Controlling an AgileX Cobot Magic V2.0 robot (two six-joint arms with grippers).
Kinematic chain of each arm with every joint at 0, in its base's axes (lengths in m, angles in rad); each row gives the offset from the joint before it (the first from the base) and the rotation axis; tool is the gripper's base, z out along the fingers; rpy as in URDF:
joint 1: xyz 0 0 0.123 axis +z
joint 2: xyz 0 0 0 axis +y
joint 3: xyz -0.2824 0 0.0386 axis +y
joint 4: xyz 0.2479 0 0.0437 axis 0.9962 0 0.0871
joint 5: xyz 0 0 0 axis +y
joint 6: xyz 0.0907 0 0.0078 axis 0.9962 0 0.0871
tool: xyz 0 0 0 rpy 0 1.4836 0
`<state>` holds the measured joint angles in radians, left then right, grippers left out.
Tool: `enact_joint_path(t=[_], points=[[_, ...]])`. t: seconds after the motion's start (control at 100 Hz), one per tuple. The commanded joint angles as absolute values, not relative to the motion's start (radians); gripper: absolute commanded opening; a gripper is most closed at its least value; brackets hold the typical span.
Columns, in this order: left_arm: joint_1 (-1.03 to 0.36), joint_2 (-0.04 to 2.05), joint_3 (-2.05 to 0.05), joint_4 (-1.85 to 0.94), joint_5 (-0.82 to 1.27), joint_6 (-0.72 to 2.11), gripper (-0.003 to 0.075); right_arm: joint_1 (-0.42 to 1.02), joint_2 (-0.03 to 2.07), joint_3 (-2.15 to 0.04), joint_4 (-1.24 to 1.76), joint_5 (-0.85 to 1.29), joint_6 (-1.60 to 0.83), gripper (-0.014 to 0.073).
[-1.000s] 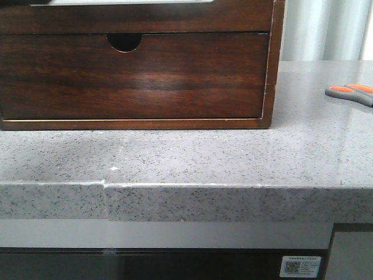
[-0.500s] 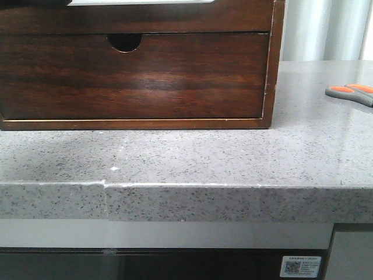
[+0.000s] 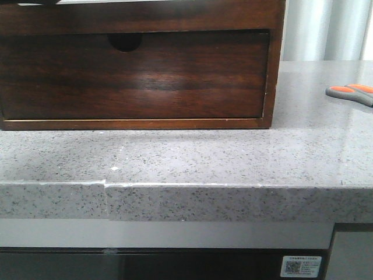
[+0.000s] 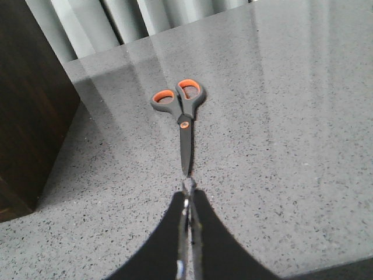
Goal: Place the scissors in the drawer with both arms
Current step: 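Pull the drawer open away from the box with the left gripper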
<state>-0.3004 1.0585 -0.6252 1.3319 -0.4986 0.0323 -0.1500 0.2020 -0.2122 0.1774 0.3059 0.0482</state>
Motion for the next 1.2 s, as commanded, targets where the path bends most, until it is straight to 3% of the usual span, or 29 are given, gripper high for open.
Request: enact_joint_path(t=[0.0,0.55,0.62,0.74,0.84,1.19], points=[[-0.309,1.001,-0.616,1.272,-0.61,-0.04,-0.0018,-0.146,0.219,-0.241,0.179,0.222,0.043,-0.0071],[-0.309,0.807,-0.469,1.272,-0.655,-0.04,-0.0013,-0.127,0.219,-0.241,0.179,0.222,0.043,-0.0071],[-0.309,0.807,-0.469,1.272,-0.655,-0.04,0.0031,-0.127,0.219,-0.241,0.179,0.222,0.043,-0.0071],[-0.309,0.807,-0.469,1.272,-0.661,-0.048,0.0205,-0.127,0.219,-0.241,0.179,0.222,0.043,-0.0071],[-0.309,0.807,-0.466,1.272,-0.663,-0.048,0.0288,-0.127,0.219,-0.241,0.179,0.221,0.043,-0.0071],[-0.309,0.739,-0.463,1.283,-0.779,-0.141,0.0293,-0.127,0.319,-0.323,0.177,0.241,0.0,-0.0048]])
